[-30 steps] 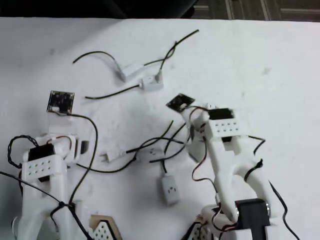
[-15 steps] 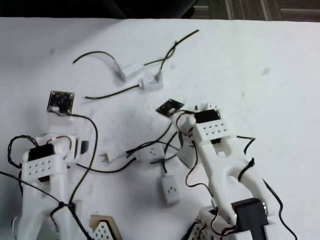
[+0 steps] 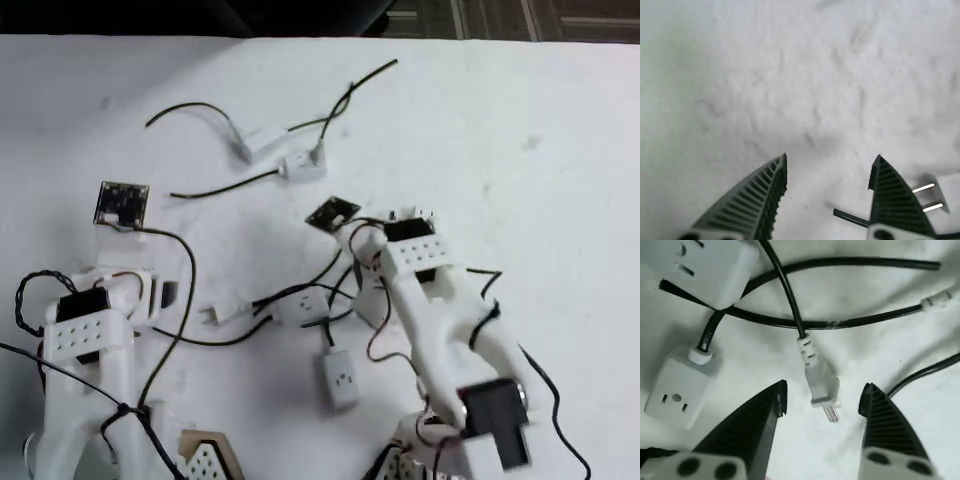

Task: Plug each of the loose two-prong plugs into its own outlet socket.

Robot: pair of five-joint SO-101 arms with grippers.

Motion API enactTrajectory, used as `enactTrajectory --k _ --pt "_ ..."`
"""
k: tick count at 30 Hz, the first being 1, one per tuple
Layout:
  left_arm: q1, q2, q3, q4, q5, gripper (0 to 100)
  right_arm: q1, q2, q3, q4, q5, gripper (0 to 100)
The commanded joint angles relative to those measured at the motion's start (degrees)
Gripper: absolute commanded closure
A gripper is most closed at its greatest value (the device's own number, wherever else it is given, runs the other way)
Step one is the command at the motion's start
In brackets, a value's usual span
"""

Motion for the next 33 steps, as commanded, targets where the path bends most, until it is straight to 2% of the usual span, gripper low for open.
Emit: enactTrajectory --k 1,5,10,17,22,29,33 --pt "0.0 -1.6 -0.5 -1.2 0.3 73 -0.4 3.7 -3.0 -0.8 0.7 76.9" --pt "0.0 -1.6 -0.5 -1.2 0.3 73 -0.4 6.1 -5.0 -1.0 0.7 78.5" --pt "0.0 -1.6 -0.5 -1.2 0.3 73 0.0 8.2 -5.8 -1.5 6.0 89.4" --pt "0.0 -1.6 -0.5 -1.2 0.3 73 3.6 10.2 -6.9 -3.0 6.7 98.7" --pt "0.0 -1.6 -0.5 -1.2 0.3 73 3.7 5.4 -10.4 5.7 6.7 98.1" --pt "0.0 -1.6 -0.5 -1.2 0.3 73 3.7 -9.0 -12.0 15.4 6.1 98.1" --pt "0.0 -1.6 -0.4 -2.3 0.6 73 3.7 -15.4 -11.9 16.6 1.1 98.1"
